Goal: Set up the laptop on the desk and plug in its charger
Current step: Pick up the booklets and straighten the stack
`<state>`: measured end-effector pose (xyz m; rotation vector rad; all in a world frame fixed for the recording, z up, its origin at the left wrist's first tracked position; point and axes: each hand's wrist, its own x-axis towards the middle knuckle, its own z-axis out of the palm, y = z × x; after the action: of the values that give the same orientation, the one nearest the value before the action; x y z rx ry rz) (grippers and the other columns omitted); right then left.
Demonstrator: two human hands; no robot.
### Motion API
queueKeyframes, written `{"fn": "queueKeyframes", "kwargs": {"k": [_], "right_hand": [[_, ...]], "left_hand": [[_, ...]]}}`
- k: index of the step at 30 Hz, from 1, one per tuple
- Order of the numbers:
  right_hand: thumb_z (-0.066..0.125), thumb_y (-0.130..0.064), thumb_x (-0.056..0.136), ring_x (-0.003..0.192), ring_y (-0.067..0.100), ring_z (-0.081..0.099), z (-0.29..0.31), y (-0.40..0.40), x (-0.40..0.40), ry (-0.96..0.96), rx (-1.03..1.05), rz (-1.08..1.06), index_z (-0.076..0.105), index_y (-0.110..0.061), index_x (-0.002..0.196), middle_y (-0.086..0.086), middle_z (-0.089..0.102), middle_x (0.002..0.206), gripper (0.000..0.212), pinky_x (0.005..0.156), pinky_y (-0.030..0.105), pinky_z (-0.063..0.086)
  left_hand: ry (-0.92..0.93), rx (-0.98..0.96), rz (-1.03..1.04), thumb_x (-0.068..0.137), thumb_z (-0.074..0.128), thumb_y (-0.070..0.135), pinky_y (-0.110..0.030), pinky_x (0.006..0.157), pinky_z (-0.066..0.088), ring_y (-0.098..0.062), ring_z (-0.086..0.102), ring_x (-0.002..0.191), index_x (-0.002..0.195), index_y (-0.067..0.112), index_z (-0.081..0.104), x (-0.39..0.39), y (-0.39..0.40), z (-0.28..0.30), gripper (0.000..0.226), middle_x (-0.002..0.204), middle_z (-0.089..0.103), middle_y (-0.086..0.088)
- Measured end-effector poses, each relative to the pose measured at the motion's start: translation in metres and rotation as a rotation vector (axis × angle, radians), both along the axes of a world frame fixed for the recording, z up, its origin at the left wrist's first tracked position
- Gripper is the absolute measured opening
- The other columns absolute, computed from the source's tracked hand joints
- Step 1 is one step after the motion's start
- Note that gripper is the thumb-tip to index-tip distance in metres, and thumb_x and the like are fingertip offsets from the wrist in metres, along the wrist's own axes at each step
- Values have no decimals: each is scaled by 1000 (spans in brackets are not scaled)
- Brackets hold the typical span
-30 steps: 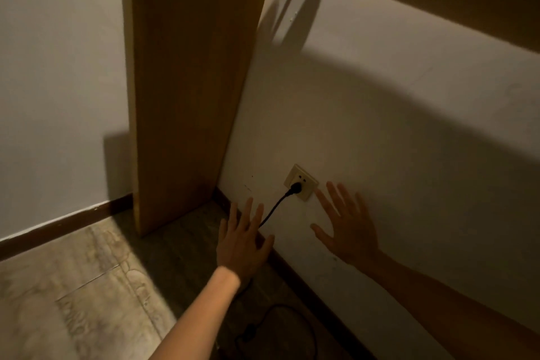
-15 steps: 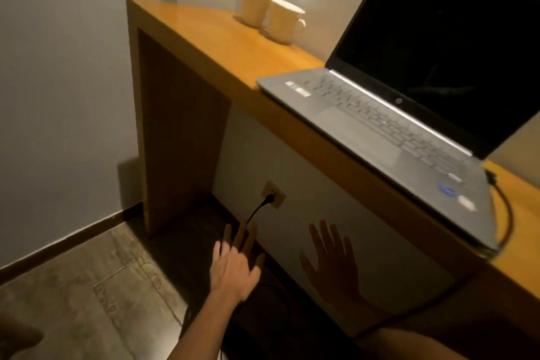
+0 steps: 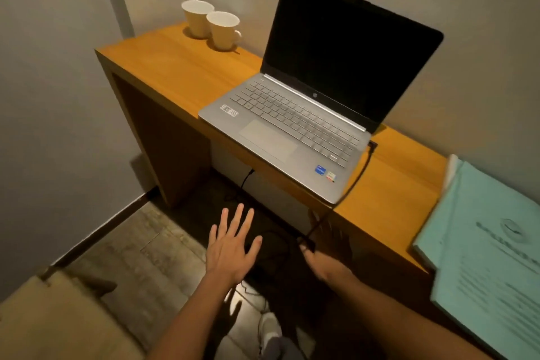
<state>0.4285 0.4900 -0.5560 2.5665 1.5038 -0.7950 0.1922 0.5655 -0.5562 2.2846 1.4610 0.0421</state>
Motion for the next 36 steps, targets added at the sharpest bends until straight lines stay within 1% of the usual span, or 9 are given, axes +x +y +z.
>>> {"fn": "queueKeyframes", "kwargs": {"k": [2,4,7,13,17,21,25,31,36], "right_hand": [[2,-84,78,137,26,50,12,-18,-5,1,-22,-32,49,-28,146,3,53,149,100,113,47,38],[0,-85,83,122,23,61,34,-37,-12,-60,48,-17,57,-26,135,1,66,131,97,101,42,50],[14,-76,94,116,20,65,68,-60,-20,-166,144,84,43,-30,148,1,67,128,77,95,36,51],[28,-66,99,153,25,26,110,-105,-20,-94,261,199,2,-38,162,1,22,168,74,122,44,22],[29,-66,99,158,19,-5,131,-132,-17,-18,363,271,-1,-41,161,-6,-4,171,73,128,47,12],[32,-64,100,156,12,-8,164,-154,-12,60,467,255,0,-42,160,-11,-5,170,71,122,39,8],[33,-63,101,156,9,2,197,-162,-2,118,556,239,1,-45,160,-13,0,170,70,118,34,15],[41,-50,105,146,8,38,234,-160,0,331,687,197,9,-43,160,-12,18,169,65,112,36,43],[46,-42,104,141,12,47,255,-152,24,238,765,159,15,-43,160,-12,24,167,64,101,31,50]], "left_hand": [[6,-12,-11,86,1,68,-48,122,1,-24,-21,149,154,39,-11,-1,-13,18,75,163,-19,8],[4,-27,-17,87,3,69,-49,122,2,-24,-21,149,154,39,-11,-1,-27,33,75,164,-18,8],[1,-42,-27,91,9,68,-51,123,3,-24,-21,149,154,39,-10,-1,-51,52,72,164,-17,7],[-58,-21,-14,96,18,65,-51,122,2,-22,-20,150,154,41,-9,11,-105,96,68,164,-16,9],[-118,27,-4,97,21,64,-47,117,-3,-22,-19,150,155,41,-6,28,-130,129,67,164,-14,10],[-175,54,0,98,21,62,-50,120,2,-20,-18,150,155,40,-5,50,-149,157,66,164,-13,11],[-270,78,-14,97,19,63,-52,121,4,-19,-16,151,155,41,-3,76,-155,184,66,165,-12,12],[-371,134,-66,98,16,63,-57,121,13,-16,-15,152,155,43,-2,103,-142,220,63,165,-9,16],[-444,145,-112,98,16,62,-44,123,9,-12,-14,152,155,43,-1,123,-130,247,63,165,-7,17]]}}
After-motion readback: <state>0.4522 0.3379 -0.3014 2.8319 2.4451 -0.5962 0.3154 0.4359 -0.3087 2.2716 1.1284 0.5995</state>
